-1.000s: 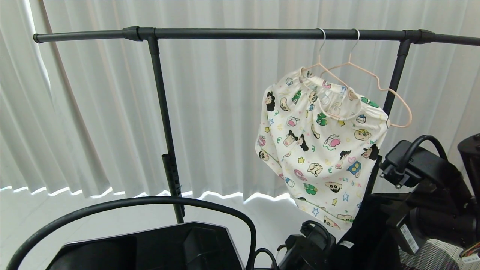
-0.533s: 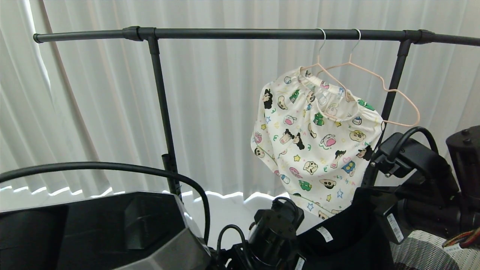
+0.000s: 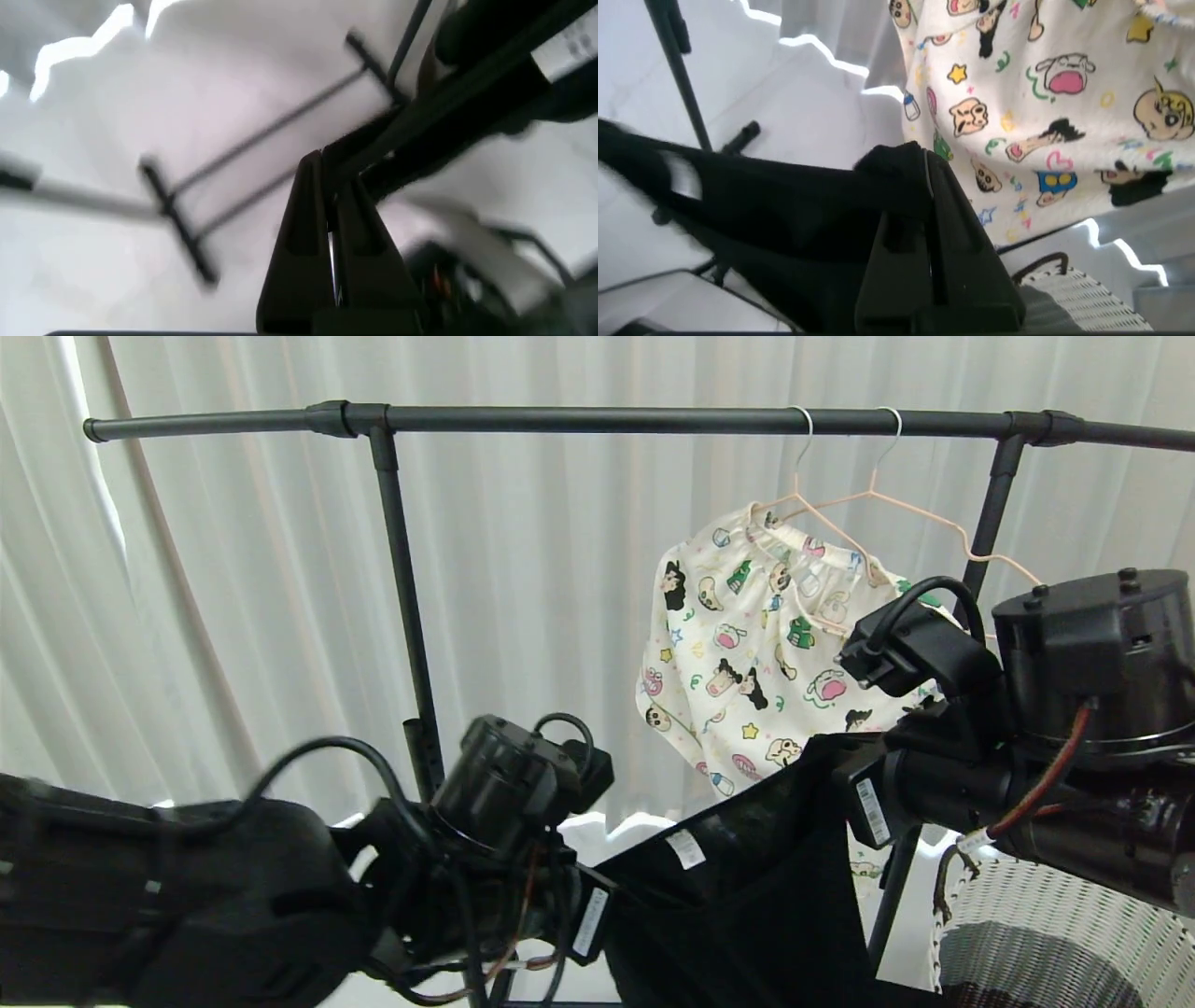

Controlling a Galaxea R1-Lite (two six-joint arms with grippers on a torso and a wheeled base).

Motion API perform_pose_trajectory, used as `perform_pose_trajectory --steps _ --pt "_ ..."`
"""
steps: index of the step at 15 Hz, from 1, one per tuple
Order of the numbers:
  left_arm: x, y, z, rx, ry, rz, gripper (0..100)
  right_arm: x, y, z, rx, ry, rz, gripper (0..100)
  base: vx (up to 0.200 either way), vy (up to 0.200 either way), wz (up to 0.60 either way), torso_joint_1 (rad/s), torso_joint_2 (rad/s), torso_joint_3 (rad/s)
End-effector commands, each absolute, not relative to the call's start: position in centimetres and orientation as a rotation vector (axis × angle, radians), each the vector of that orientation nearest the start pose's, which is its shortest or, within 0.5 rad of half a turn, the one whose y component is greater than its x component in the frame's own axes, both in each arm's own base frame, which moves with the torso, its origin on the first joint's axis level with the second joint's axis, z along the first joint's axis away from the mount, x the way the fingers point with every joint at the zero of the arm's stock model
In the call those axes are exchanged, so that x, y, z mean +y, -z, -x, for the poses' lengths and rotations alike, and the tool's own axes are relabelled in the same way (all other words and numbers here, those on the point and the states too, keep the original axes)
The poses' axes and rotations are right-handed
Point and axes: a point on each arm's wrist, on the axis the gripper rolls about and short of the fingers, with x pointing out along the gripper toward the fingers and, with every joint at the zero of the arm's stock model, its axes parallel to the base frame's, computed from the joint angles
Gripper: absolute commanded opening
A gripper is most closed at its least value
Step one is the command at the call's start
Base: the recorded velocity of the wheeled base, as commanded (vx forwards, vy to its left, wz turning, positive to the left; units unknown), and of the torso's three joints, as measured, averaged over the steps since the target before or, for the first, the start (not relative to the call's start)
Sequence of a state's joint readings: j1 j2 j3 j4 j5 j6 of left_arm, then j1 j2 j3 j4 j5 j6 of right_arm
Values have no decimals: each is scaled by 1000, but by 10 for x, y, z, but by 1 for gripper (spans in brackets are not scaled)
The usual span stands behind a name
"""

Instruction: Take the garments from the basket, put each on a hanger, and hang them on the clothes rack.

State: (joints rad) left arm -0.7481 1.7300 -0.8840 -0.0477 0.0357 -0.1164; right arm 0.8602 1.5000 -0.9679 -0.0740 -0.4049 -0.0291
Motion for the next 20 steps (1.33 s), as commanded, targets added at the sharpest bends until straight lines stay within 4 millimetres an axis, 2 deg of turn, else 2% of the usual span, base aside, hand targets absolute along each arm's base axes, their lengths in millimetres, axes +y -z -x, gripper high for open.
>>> perform_pose_trajectory --steps 1,4,5,7,8,11,13,15,16,20 --pt "-157 -230 -202 612 589 -96 0 195 -233 -179 362 -451 296 0 0 0 0 0 0 0" --pt "-144 -271 -194 573 569 -76 0 188 -244 -178 336 -436 275 0 0 0 0 0 0 0" --pt "-141 -275 -191 576 570 -81 0 182 -247 -177 334 -424 272 0 0 0 0 0 0 0" --pt "-137 -257 -186 629 576 -171 0 166 -246 -171 403 -396 310 0 0 0 0 0 0 0" --pt "-135 -258 -183 613 589 -204 0 161 -248 -170 412 -385 313 0 0 0 0 0 0 0" --pt "-136 -276 -182 546 609 -195 0 160 -267 -174 359 -372 275 0 0 0 0 0 0 0" --pt "-137 -277 -178 541 621 -198 0 166 -274 -180 344 -379 265 0 0 0 0 0 0 0" --pt "-140 -285 -171 506 650 -195 0 176 -292 -186 296 -388 240 0 0 0 0 0 0 0" --pt "-139 -289 -170 491 653 -190 0 177 -297 -185 294 -394 240 0 0 0 0 0 0 0" --pt "-130 -291 -174 471 640 -210 0 160 -295 -166 359 -406 282 0 0 0 0 0 0 0"
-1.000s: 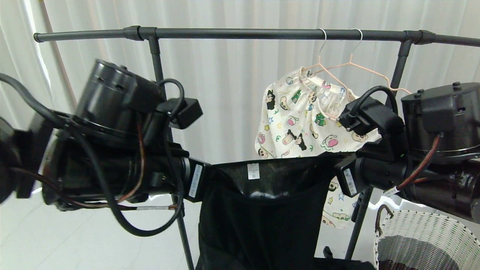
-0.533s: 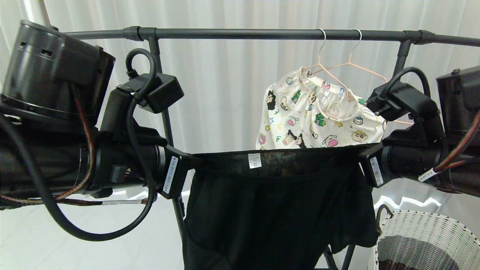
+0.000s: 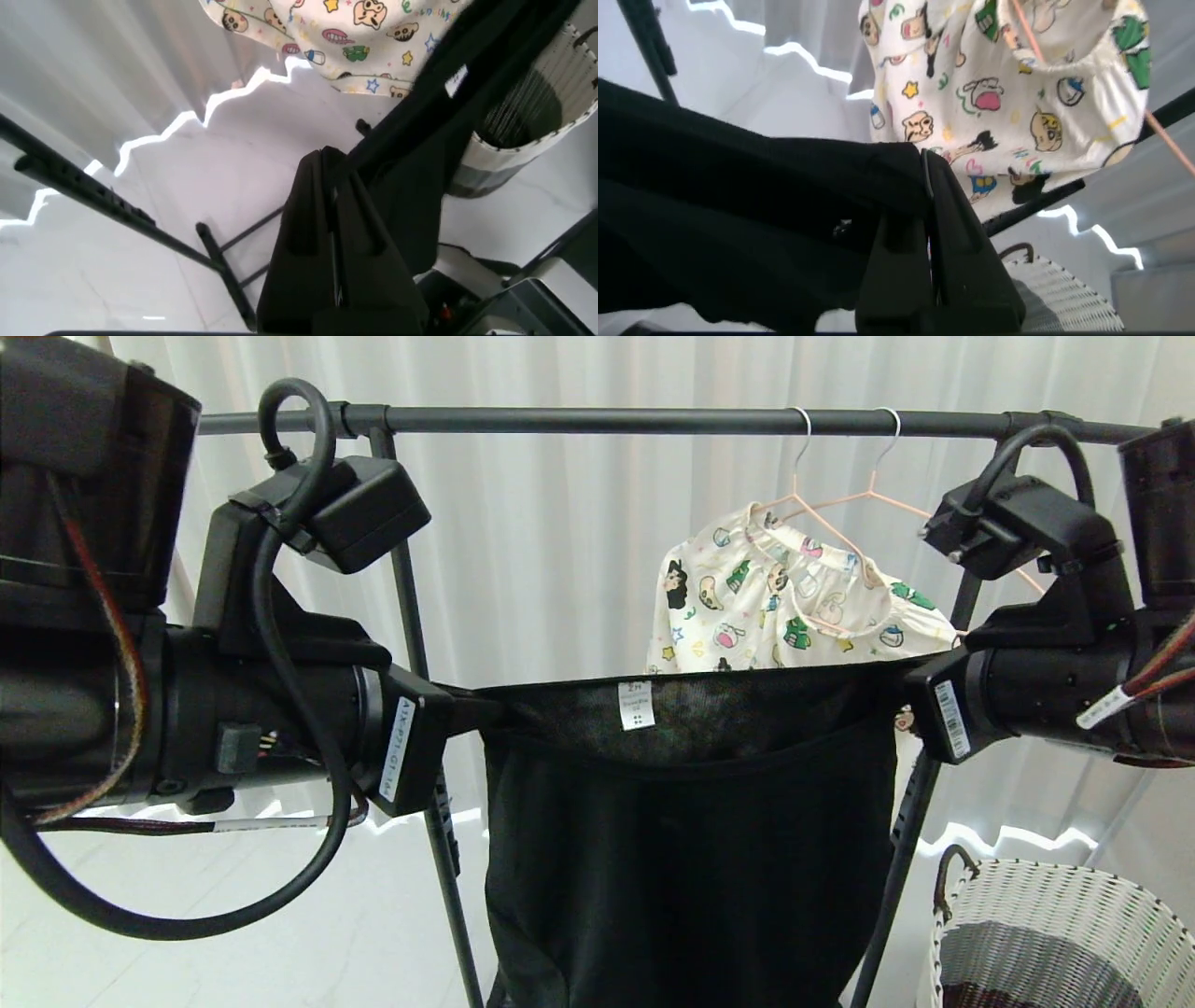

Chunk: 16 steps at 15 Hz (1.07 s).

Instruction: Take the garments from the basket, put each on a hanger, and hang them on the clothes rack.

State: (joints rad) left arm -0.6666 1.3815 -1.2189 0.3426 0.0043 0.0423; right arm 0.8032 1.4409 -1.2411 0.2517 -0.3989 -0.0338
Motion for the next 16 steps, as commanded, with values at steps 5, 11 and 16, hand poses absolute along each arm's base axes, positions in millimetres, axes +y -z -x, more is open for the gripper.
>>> perform_pose_trajectory --steps 5,11,16 --pt "-117 -296 -173 416 728 -287 0 157 -296 -164 361 -421 276 0 0 0 0 0 0 0" --pt "-140 -298 -202 300 843 -243 0 108 -307 -93 454 -592 349 0 0 0 0 0 0 0" --pt "-153 -294 -207 312 897 -243 0 125 -297 -70 507 -759 374 0 0 0 0 0 0 0"
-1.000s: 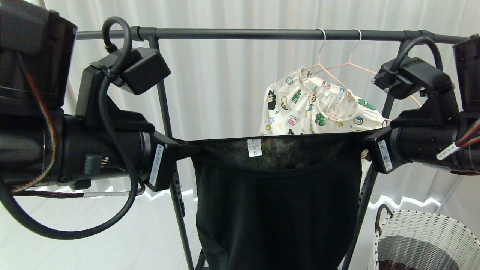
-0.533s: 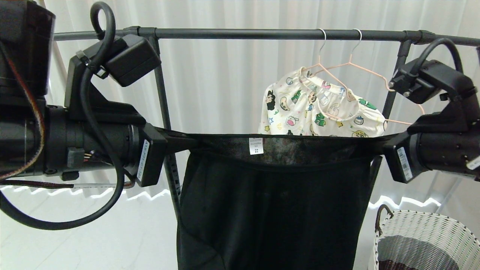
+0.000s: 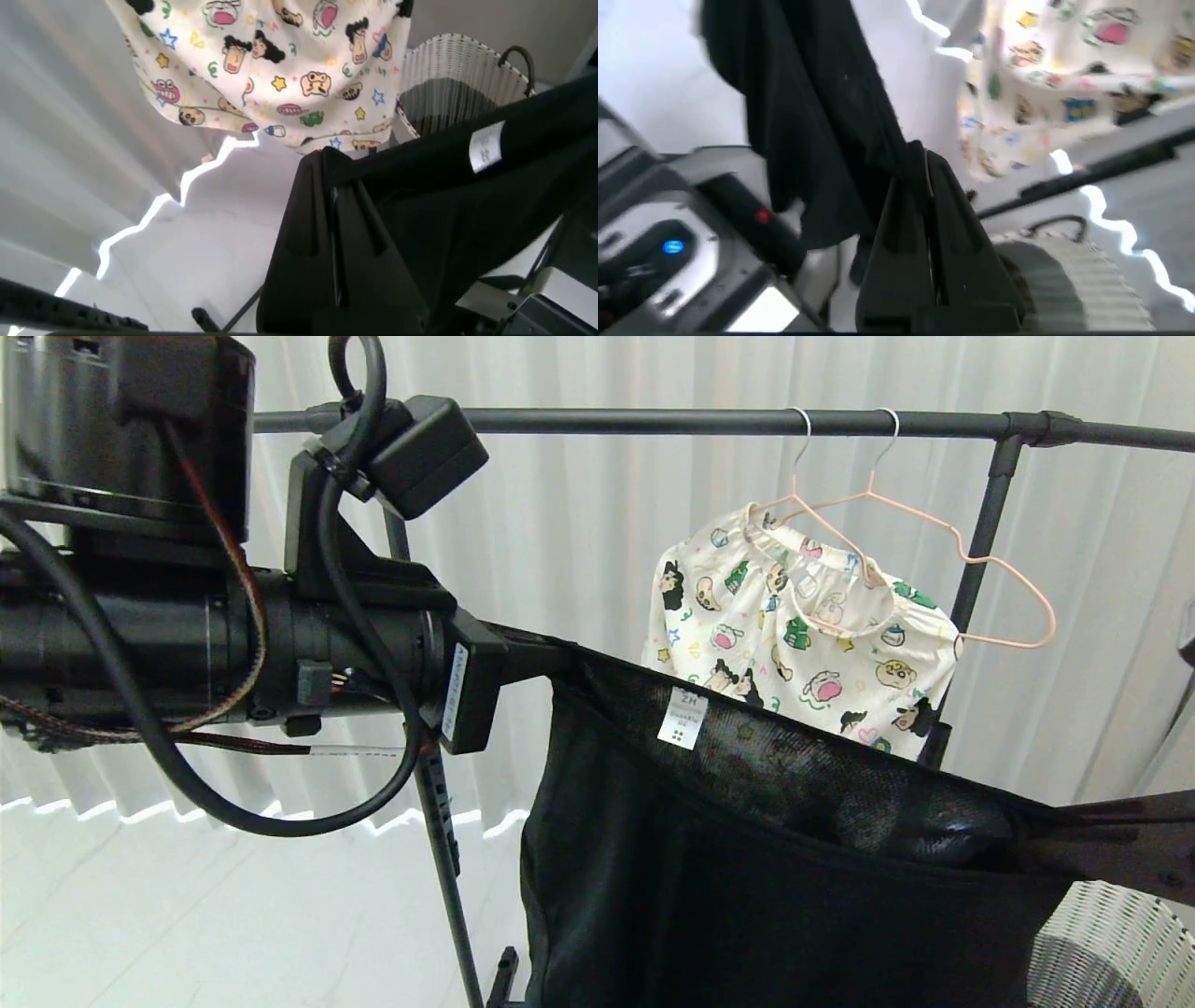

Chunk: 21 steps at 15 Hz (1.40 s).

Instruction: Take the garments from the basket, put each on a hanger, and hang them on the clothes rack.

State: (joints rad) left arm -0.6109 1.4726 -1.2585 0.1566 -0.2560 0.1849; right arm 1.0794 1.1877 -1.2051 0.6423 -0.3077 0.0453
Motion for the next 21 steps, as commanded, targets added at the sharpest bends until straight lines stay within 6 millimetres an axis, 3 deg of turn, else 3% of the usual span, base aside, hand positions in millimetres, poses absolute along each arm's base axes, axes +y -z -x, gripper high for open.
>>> perform_pose_trajectory --steps 1,4,6,8,10,15,19,20,21 --pt "-152 -294 -205 315 896 -239 0 128 -299 -72 487 -753 350 0 0 0 0 0 0 0" --pt "-137 -292 -186 340 870 -243 0 128 -303 -90 460 -657 303 0 0 0 0 0 0 0" --pt "-121 -294 -159 404 870 -184 0 137 -306 -109 403 -609 239 0 0 0 0 0 0 0" --pt "-125 -300 -130 463 940 -29 0 154 -312 -129 325 -590 176 0 0 0 0 0 0 0" --pt "-126 -301 -114 502 982 30 0 167 -318 -140 289 -593 153 0 0 0 0 0 0 0" --pt "-130 -293 -121 525 911 5 0 167 -318 -140 293 -592 165 0 0 0 0 0 0 0" --pt "-136 -288 -146 469 785 -139 0 141 -320 -114 358 -617 217 0 0 0 0 0 0 0" --pt "-140 -289 -150 452 790 -151 0 143 -319 -109 362 -651 223 0 0 0 0 0 0 0" --pt "-144 -290 -155 438 791 -146 0 146 -318 -108 367 -663 230 100 0 0 0 0 0 0"
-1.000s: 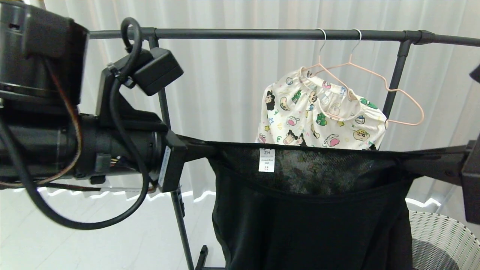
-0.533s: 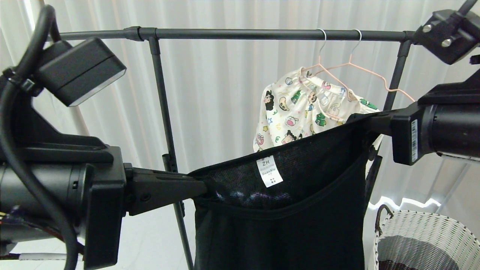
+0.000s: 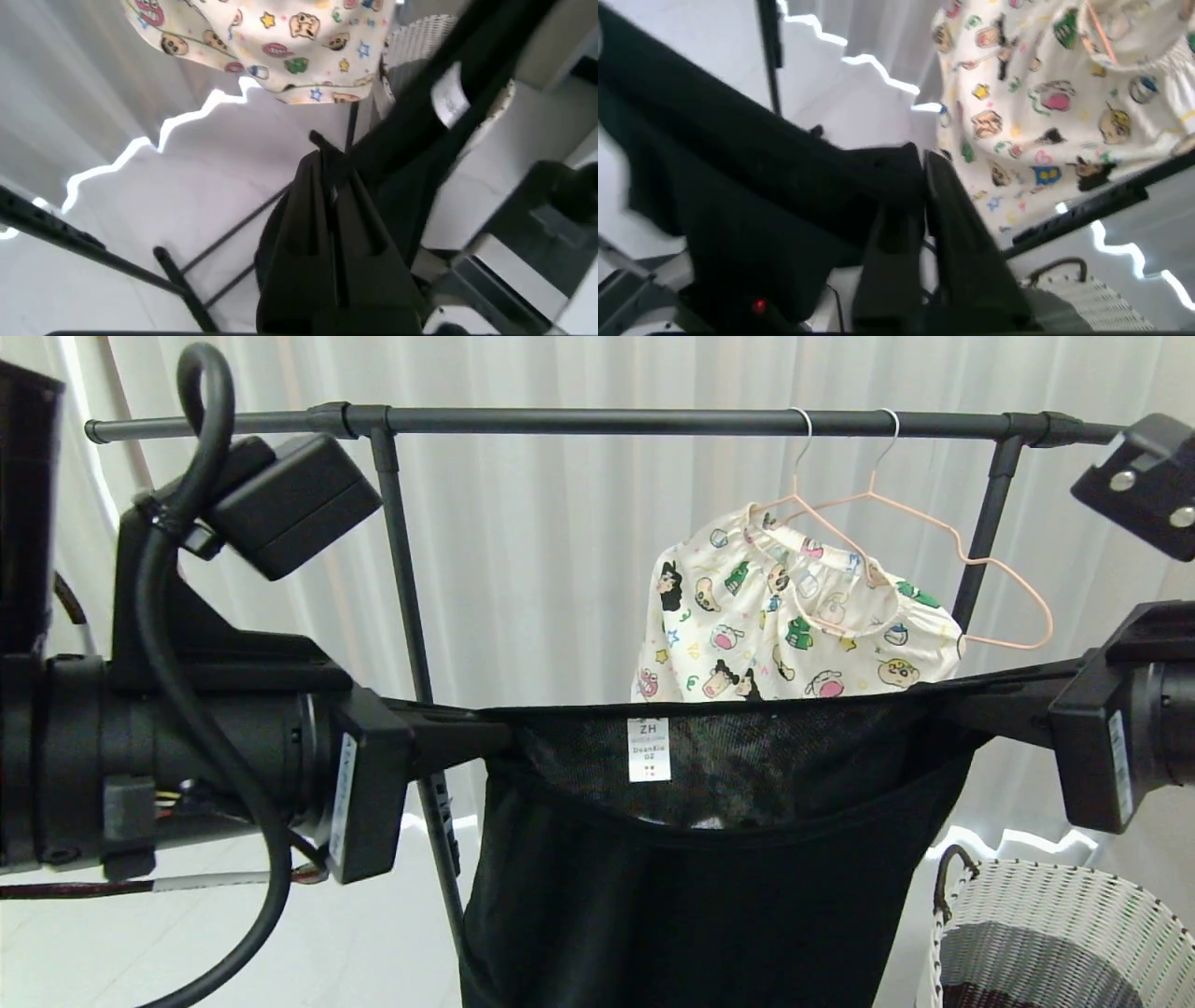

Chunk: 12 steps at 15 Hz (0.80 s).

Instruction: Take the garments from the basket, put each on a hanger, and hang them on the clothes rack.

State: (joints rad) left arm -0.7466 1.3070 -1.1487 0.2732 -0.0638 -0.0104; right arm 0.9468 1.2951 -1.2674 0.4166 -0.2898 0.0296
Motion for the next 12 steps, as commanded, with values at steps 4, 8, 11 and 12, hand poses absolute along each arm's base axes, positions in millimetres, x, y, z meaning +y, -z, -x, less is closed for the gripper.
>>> perform_pose_trajectory --steps 4,8,11,12 --pt "-161 -285 -179 445 663 -188 0 134 -310 -99 373 -664 235 100 0 0 0 0 0 0" --pt "-167 -283 -190 442 584 -222 0 76 -301 -94 408 -428 210 100 0 0 0 0 0 0" --pt "-159 -276 -197 446 531 -217 0 46 -307 -84 435 -340 153 100 0 0 0 0 0 0" --pt "-157 -274 -198 448 518 -217 0 42 -307 -76 424 -411 125 100 0 0 0 0 0 0"
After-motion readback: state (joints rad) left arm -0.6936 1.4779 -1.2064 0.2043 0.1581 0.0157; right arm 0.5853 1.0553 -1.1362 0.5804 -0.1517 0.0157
